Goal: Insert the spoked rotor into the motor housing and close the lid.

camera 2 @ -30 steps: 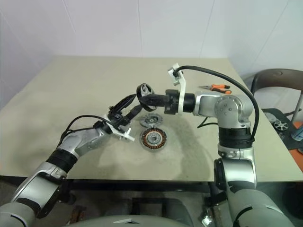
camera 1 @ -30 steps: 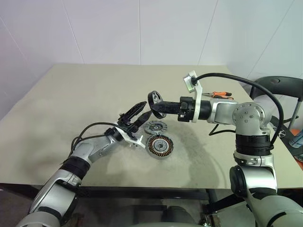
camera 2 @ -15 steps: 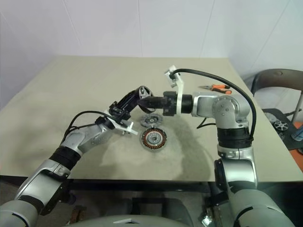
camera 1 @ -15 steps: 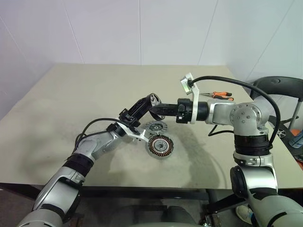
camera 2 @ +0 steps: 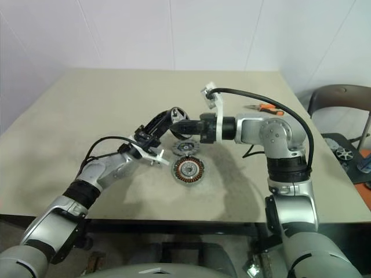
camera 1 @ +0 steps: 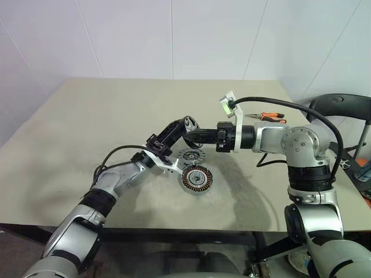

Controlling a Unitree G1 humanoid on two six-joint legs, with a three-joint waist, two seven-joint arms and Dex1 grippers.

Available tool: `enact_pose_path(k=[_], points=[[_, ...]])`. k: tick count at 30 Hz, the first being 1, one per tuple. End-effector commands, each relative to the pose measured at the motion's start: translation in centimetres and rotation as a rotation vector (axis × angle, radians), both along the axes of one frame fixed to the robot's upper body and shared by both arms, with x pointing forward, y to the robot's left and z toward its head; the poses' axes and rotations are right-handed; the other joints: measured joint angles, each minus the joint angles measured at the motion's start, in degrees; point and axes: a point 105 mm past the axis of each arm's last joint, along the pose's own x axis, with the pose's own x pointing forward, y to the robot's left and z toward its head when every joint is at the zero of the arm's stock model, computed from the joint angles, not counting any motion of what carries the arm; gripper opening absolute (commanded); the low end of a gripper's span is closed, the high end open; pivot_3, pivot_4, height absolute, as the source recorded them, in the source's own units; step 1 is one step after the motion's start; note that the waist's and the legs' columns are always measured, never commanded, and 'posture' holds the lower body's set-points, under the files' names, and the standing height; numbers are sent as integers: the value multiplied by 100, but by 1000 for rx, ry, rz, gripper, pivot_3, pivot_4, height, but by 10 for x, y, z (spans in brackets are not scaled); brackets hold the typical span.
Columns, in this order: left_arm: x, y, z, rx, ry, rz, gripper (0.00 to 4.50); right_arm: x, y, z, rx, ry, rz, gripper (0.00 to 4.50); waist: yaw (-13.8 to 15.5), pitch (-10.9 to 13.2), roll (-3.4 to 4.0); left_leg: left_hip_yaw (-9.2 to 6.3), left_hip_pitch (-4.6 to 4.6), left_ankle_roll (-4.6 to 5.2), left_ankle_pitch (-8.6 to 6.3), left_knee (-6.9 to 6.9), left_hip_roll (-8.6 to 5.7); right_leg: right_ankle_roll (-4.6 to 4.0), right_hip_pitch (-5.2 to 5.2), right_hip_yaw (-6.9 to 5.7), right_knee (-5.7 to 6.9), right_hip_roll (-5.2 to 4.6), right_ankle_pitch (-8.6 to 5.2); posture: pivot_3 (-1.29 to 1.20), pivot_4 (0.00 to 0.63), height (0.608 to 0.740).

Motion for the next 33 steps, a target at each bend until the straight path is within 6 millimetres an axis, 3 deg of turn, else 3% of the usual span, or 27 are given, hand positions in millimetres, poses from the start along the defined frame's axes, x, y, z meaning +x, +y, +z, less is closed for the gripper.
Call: enact_pose_path(k=[1,10,33], points=[[0,-3,7,-32,-20,-7,1254,-2,0,15,15,-67,12,0,1,0,0,0,0,0,0,0,0,0,0,0,0,0,0,0,0,740],[-1,-2,-3,-9,1,-7,1254,-1,3,18,32,-60,16,0,-1,0,0,0,1,0,0,1,0,0,-1,0,3,0,0,0,0,740],[2,-3,10,-47,-32,2,1254,-3,6,19,25,-69,38,0,0,0,0,0,1,0,0,4,0,0,0,0,5,0,0,0,0,740]])
